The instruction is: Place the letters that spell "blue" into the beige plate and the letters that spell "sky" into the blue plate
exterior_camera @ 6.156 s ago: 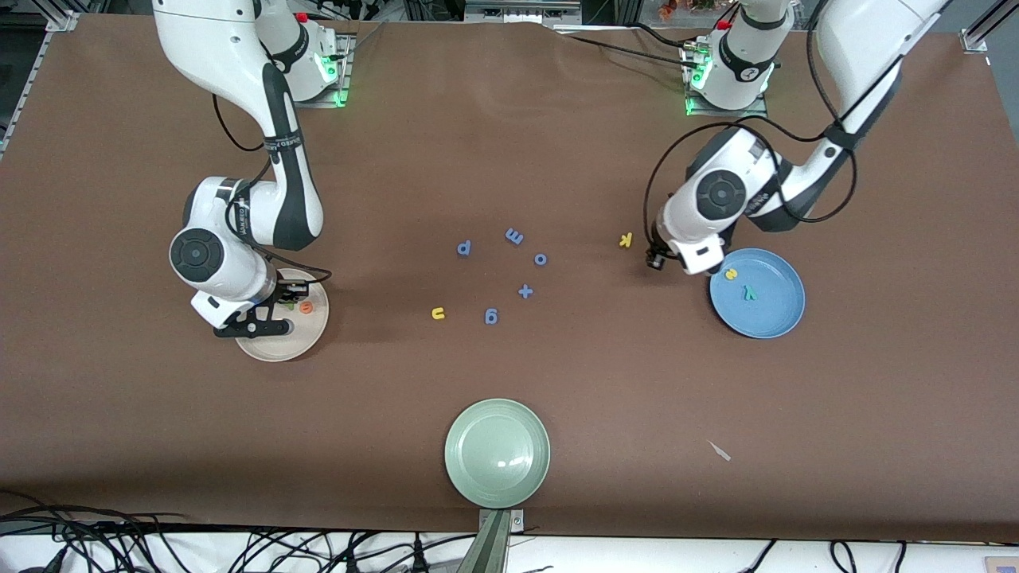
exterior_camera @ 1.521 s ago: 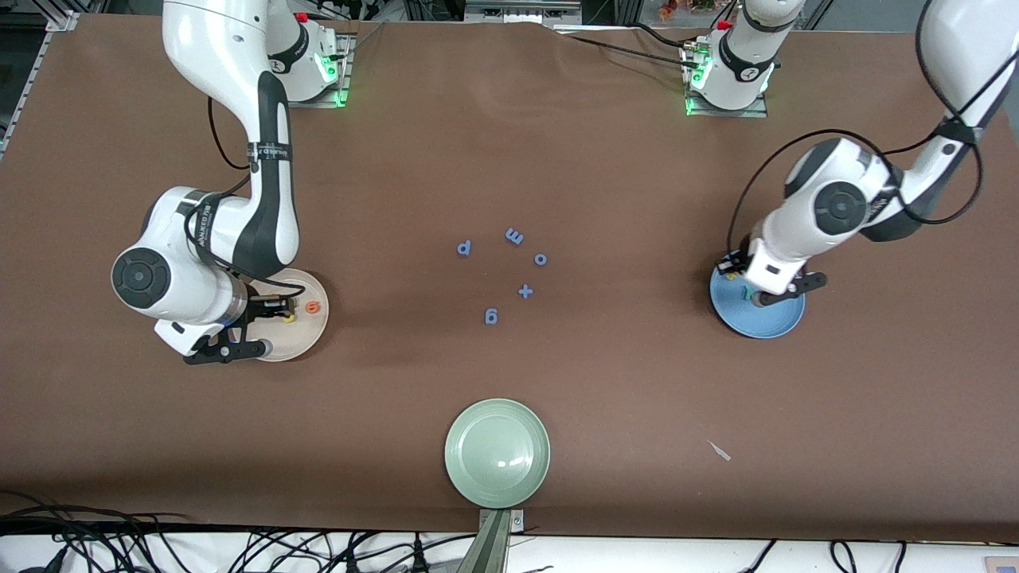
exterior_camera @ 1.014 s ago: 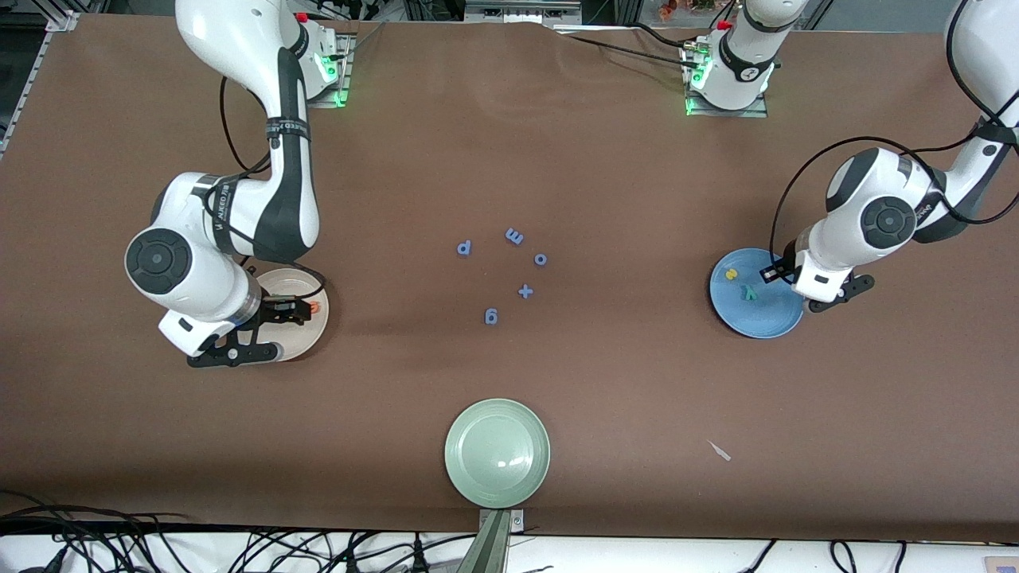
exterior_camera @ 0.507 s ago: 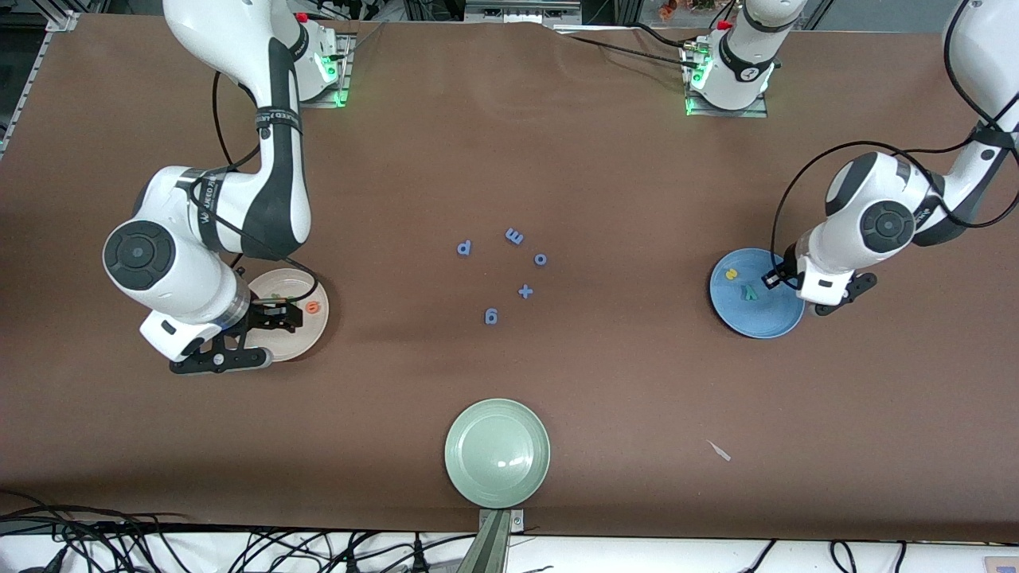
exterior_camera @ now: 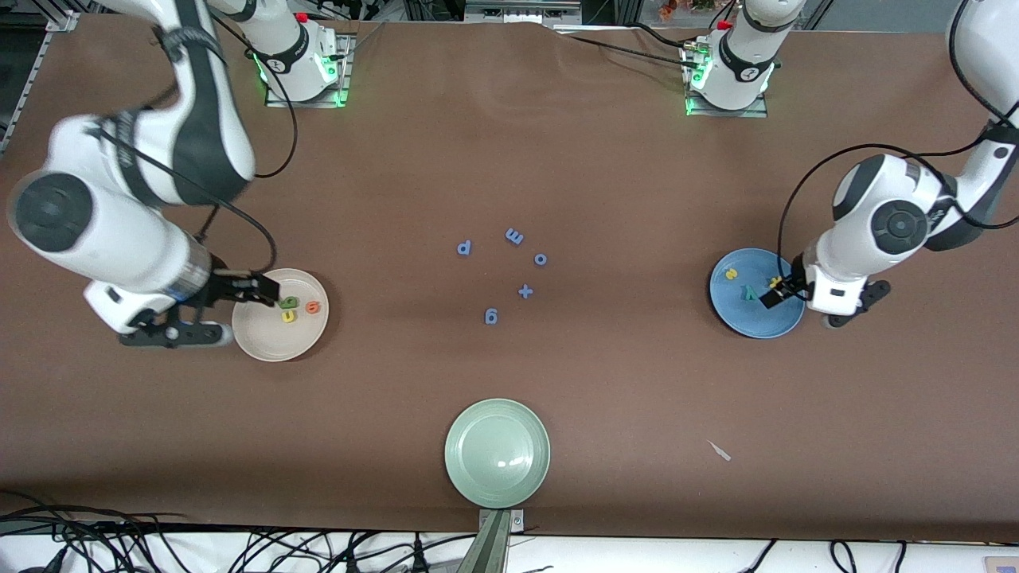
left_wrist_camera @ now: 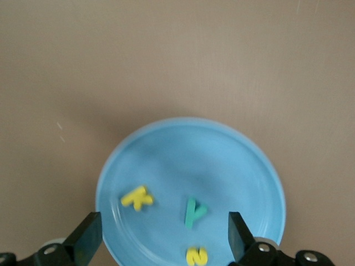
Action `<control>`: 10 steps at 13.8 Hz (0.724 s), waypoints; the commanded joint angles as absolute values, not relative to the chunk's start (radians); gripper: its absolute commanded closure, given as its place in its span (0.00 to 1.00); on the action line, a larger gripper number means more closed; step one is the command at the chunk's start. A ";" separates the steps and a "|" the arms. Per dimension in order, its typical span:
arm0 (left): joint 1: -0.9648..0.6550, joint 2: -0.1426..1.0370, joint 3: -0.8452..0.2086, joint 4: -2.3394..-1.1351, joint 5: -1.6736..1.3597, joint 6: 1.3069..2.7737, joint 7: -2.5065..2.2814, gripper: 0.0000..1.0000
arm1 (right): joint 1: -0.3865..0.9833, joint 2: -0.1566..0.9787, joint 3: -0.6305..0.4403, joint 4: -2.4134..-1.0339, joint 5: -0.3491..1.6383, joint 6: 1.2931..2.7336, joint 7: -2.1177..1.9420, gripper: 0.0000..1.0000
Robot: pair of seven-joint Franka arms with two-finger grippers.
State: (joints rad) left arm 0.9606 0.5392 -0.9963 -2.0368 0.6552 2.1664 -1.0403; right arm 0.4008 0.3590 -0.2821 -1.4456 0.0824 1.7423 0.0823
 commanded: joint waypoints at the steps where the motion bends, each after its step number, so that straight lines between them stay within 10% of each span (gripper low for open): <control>1: 0.983 0.512 -1.009 -1.875 0.661 2.038 -1.026 0.00 | 0.199 0.220 -0.093 -1.468 0.055 1.626 0.081 0.00; 10: 1.055 0.439 -0.919 -1.578 0.364 1.838 -0.432 0.00 | 0.075 0.044 0.009 -1.511 0.025 1.494 0.035 0.00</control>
